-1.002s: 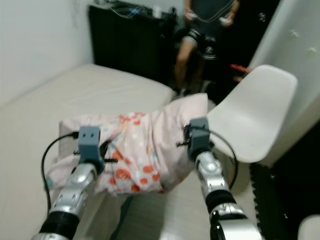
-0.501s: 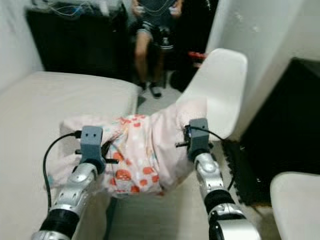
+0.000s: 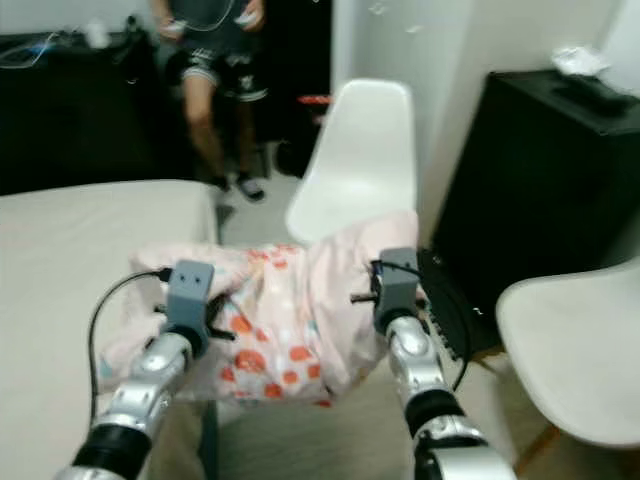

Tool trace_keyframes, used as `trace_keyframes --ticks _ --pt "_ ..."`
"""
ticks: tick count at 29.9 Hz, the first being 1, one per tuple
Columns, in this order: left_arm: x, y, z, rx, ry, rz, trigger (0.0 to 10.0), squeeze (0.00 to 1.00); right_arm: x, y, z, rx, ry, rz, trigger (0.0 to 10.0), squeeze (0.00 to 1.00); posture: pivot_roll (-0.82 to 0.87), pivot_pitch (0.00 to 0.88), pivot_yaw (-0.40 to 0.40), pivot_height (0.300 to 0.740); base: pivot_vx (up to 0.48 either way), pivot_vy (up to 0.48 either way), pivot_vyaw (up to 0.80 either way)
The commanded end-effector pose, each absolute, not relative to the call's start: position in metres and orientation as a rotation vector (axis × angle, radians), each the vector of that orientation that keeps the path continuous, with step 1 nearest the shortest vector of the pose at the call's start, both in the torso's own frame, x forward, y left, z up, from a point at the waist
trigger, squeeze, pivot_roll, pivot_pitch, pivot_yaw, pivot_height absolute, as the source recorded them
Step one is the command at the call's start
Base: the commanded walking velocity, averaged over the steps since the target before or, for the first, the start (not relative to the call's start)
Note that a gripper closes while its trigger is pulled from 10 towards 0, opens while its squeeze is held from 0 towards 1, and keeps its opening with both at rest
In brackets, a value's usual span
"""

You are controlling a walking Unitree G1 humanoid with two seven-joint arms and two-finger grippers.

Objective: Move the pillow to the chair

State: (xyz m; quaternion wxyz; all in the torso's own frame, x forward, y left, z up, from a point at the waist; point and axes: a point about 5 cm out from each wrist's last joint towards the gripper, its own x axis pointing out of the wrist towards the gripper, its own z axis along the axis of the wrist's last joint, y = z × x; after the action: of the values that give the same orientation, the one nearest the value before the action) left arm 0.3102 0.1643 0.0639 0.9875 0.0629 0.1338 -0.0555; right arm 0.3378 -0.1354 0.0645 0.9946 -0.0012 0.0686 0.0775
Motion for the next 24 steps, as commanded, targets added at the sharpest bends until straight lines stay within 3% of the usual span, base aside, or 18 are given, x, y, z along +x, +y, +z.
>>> trace_keyframes --ticks 1,24 --pt "0.3134 0.1546 0.073 0.153 0.221 -0.157 10.0 0.0 0.3397 -0.1306 0.0703 0.01 0.101 0.172 10.0 0.0 0.04 0.0 0.019 0.734 0.0 0.0 -0.8" --pt "0.3153 0.1518 0.0734 0.18 0.228 -0.186 10.0 0.0 0.3372 -0.1317 0.0676 0.012 0.104 0.152 10.0 0.0 0.04 0.0 0.045 0.734 0.0 0.0 -0.8"
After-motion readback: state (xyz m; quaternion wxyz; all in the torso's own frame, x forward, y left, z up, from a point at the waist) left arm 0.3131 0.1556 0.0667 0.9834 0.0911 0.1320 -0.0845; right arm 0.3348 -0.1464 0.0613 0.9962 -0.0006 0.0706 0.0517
